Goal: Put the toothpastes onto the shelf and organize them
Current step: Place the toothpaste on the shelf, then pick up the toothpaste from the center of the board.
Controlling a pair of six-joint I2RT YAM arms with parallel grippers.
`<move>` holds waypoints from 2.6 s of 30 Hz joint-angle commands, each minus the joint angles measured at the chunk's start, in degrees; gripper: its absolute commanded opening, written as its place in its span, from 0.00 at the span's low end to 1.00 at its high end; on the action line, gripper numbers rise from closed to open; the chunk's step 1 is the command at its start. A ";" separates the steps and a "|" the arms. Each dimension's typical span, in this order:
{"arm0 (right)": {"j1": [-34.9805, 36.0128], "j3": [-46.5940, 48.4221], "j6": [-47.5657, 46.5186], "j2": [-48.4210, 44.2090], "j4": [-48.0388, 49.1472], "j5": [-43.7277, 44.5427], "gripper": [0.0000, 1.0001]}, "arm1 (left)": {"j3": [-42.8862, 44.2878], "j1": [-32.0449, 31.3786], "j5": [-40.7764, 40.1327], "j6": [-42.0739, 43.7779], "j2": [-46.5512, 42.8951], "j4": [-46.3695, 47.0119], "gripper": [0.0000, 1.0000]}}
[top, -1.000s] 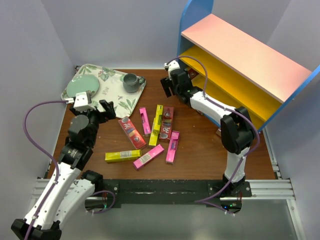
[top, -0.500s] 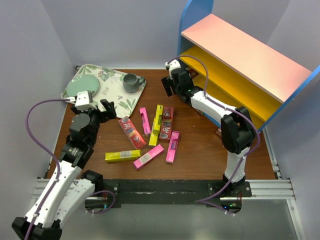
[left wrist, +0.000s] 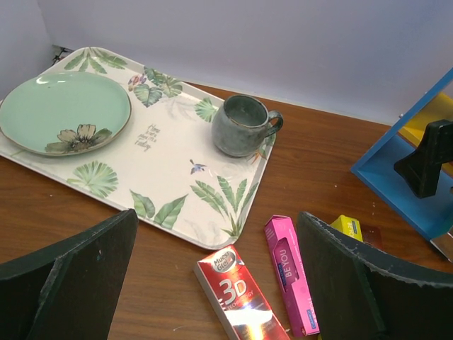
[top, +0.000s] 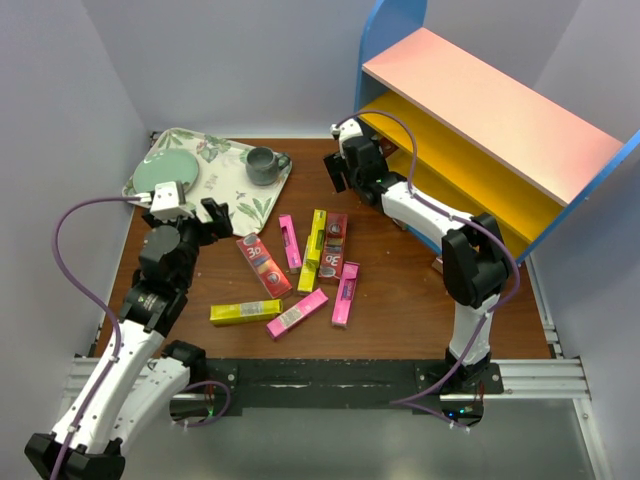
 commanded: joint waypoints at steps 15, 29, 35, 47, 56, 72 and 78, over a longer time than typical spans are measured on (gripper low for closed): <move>7.04 -16.15 7.65 -18.29 3.52 -8.28 0.93 | 2.19 2.72 7.35 -4.54 9.36 -2.94 1.00; 31.12 -32.07 18.63 -25.95 13.53 -3.81 0.92 | 6.24 4.48 9.03 -6.22 19.30 -10.25 1.00; 39.56 -30.05 23.47 -18.84 15.20 3.04 0.91 | 6.24 4.66 8.50 -6.04 18.69 -10.34 1.00; 41.68 -22.06 28.48 -3.81 16.96 11.93 0.86 | 6.24 5.10 9.46 -5.95 18.34 -10.34 1.00; 41.59 -18.27 28.57 4.28 15.82 13.51 0.79 | 6.24 5.80 10.52 -5.95 17.99 -10.25 1.00; 41.68 -19.94 29.97 4.38 16.09 12.82 0.50 | 6.15 6.33 11.31 -5.95 17.90 -10.16 1.00; 41.68 -21.87 29.45 -3.61 13.54 10.71 0.33 | 6.15 6.42 11.22 -5.95 17.63 -10.16 1.00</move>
